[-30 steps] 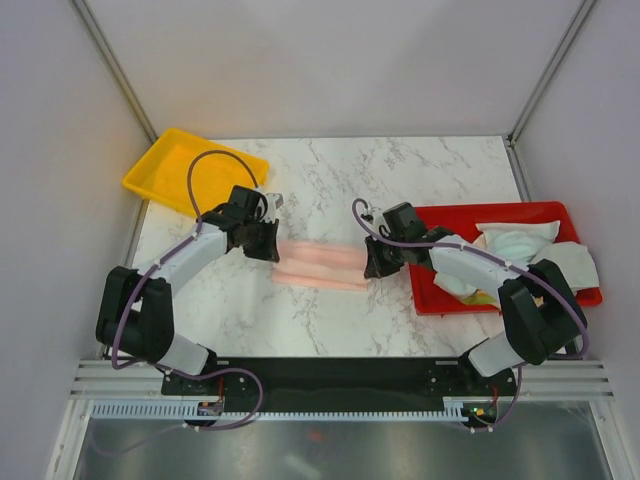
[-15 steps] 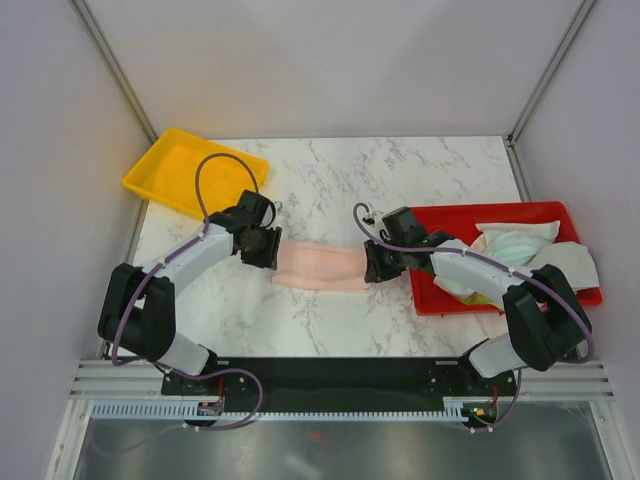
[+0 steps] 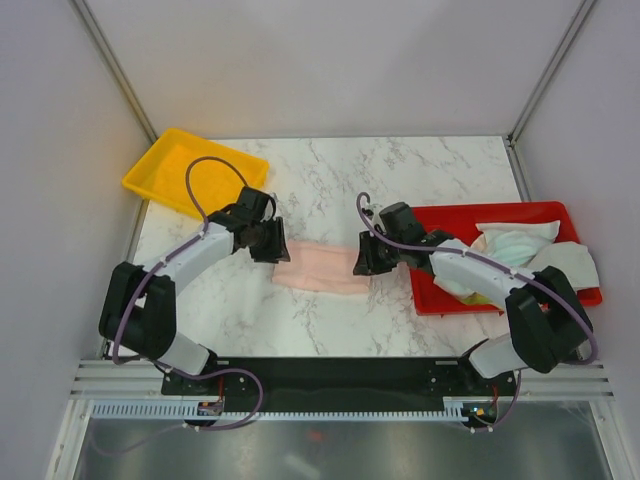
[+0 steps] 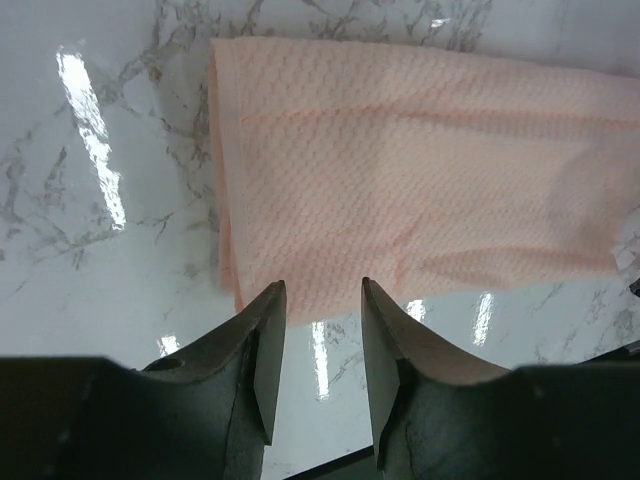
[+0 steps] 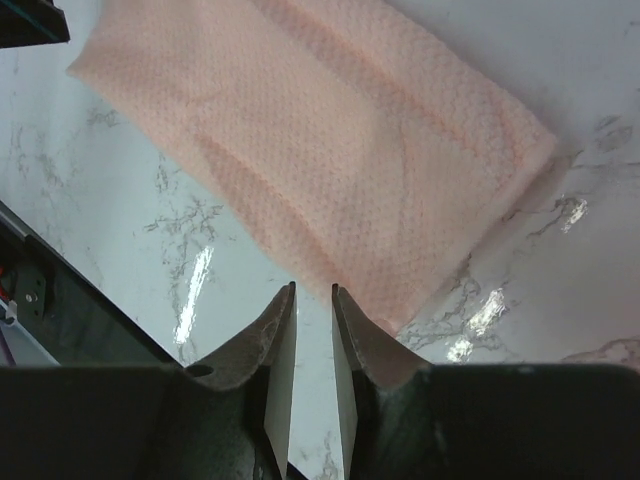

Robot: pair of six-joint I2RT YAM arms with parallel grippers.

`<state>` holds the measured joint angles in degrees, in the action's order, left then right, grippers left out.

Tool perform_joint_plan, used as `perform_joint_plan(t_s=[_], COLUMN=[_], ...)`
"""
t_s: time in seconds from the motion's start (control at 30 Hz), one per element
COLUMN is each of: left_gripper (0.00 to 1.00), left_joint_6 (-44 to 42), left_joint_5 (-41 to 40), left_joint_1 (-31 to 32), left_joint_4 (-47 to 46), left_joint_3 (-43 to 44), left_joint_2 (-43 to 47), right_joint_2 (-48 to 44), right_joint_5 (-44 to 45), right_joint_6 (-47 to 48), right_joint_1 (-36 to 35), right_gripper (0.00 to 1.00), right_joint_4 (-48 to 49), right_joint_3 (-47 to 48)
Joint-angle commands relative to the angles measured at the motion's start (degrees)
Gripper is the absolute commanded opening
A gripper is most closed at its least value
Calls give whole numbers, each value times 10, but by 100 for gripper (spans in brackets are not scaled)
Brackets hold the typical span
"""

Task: Fold and stack the towels
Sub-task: Fold the towel

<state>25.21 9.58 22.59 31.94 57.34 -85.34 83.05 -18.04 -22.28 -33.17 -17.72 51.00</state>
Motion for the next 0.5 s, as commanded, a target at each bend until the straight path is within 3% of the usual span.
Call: perform_joint_plan(t_s=[0.0,0.3,0.47], left_gripper=[43,44,46], left_joint_6=[62,82,99], left_joint_5=[20,-44,22], left_joint_1=[-1,-14,-11], left_joint_4=[-38,10,8], left_joint_3=[-23,10,45], left_joint_2=[-42,-43,-4], right_joint_2=[21,41,12], right_joint_5=[2,45,28], right_joint_6=[-27,-13,-30], right_joint_1=[-1,-1,-1], right_gripper=[28,27,27], right_joint_4=[59,44,32], right_joint_3=[-51,-47,-31])
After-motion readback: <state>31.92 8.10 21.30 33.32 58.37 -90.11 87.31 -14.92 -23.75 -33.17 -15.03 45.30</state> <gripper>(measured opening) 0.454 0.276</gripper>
